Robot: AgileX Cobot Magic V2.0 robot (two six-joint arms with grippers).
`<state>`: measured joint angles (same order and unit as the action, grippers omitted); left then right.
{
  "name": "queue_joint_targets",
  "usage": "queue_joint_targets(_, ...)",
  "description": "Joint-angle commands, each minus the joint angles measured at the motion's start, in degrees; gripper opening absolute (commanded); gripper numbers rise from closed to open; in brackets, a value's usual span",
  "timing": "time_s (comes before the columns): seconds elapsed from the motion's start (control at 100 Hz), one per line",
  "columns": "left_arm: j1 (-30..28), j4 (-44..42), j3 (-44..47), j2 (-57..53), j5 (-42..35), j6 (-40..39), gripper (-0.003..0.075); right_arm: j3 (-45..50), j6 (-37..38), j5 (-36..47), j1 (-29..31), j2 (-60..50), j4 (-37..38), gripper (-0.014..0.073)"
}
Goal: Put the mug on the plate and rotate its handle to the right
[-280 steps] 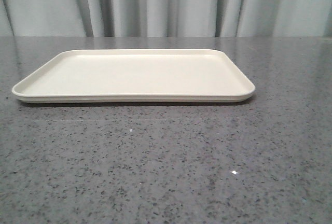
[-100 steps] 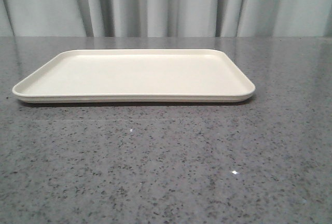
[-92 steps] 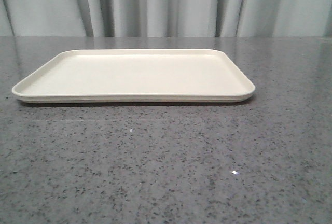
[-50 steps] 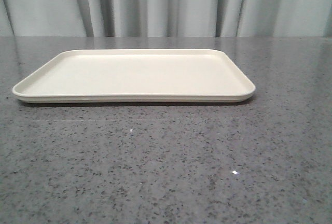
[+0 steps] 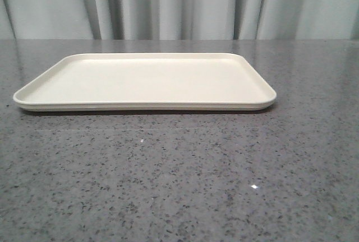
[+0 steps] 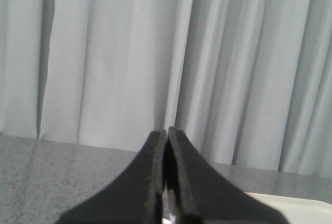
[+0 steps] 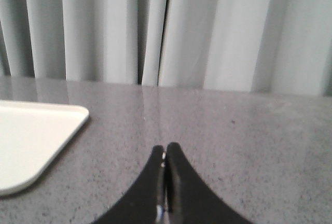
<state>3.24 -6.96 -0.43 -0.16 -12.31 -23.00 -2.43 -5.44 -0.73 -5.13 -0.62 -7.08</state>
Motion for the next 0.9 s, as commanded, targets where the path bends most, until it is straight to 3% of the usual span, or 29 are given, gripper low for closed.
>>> queue_joint_targets(0.0,-0.39,0.74,-3.34,-1.72,-0.11,-1.06,-0.0020,-4.62,-0.11,4.17,0.28,-0.03,-0.41,-0.0111)
queue_joint_targets(0.17,-0.39,0.50,-10.00,-1.72,8.08,-1.06,-0.0020,-10.89,-0.11,1.67,0.28,2.65,-0.47,-0.0111)
queue_joint_targets(0.46,-0.39,0.50,-20.44,1.95,13.29,-1.06,-0.0020,-24.37,-0.11,-0.25,0.28,11.99,-0.47,-0.0111)
queue_joint_targets(0.89,-0.39,0.37,-36.07,16.28,18.44,-0.70,-0.0020,-43.87,-0.22,-4.09,0.28,26.22,0.38,-0.0111)
